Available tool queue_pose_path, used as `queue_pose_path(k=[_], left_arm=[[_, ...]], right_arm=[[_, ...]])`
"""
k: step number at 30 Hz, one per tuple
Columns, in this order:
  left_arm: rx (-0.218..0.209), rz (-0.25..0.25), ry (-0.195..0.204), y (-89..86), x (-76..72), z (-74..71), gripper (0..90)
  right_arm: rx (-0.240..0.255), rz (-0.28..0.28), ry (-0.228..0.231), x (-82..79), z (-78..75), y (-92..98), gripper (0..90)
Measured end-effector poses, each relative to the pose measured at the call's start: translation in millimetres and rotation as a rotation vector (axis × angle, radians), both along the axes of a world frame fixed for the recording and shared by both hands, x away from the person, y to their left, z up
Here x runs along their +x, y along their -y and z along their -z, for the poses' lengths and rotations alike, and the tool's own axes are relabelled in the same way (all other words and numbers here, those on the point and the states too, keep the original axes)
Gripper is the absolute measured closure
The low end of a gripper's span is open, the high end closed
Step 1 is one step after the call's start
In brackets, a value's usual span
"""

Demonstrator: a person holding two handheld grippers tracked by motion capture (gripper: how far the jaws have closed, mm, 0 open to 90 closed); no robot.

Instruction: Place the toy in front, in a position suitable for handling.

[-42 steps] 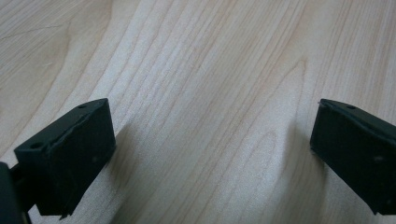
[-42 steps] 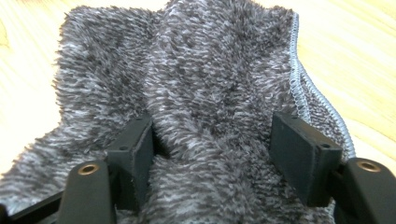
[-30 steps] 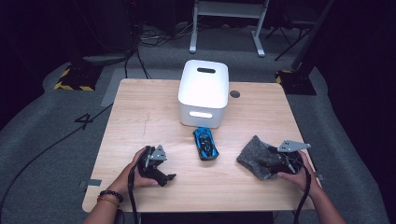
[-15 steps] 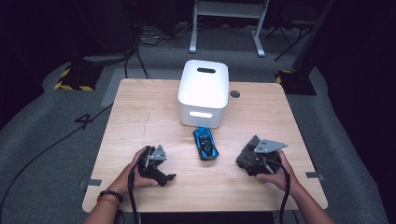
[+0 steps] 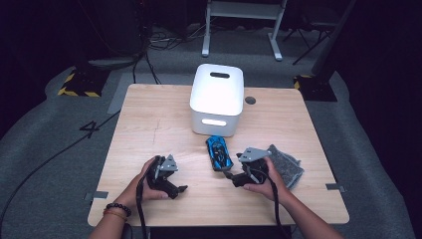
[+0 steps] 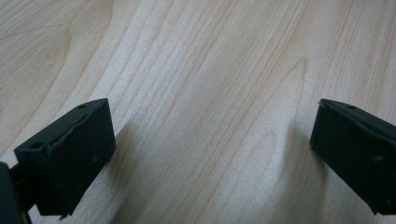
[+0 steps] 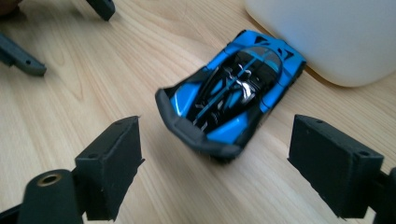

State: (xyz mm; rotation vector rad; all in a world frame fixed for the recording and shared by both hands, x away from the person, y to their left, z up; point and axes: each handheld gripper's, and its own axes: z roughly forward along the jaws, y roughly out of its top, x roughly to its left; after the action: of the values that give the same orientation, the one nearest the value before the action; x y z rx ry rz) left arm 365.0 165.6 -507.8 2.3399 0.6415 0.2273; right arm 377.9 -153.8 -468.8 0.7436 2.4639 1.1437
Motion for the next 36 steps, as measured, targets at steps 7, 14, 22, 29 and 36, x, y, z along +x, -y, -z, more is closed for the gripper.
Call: queue_pose_path(k=[7, 14, 22, 29, 36], left_arm=[[0.000, 0.000, 0.000, 0.0, 0.0, 0.0, 0.2], [0.000, 0.000, 0.000, 0.0, 0.0, 0.0, 0.2], [0.000, 0.000, 0.000, 0.0, 0.0, 0.0, 0.2], [0.000, 0.000, 0.000, 0.0, -0.1, 0.0, 0.2], [0.000, 0.000, -0.001, 0.0, -0.1, 0.0, 0.2]], right_arm=[[0.014, 0.079, 0.009, 6.3, 2.1, -26.0, 16.4], [0.014, 0.188, 0.007, 17.5, 10.4, -41.6, 15.9], [-0.004, 0.253, -0.020, 25.6, 18.4, -50.0, 14.7], [0.025, 0.296, -0.096, 31.0, 24.5, -52.5, 13.3], [-0.014, 0.219, -0.115, 36.3, 22.8, -51.5, 11.7]])
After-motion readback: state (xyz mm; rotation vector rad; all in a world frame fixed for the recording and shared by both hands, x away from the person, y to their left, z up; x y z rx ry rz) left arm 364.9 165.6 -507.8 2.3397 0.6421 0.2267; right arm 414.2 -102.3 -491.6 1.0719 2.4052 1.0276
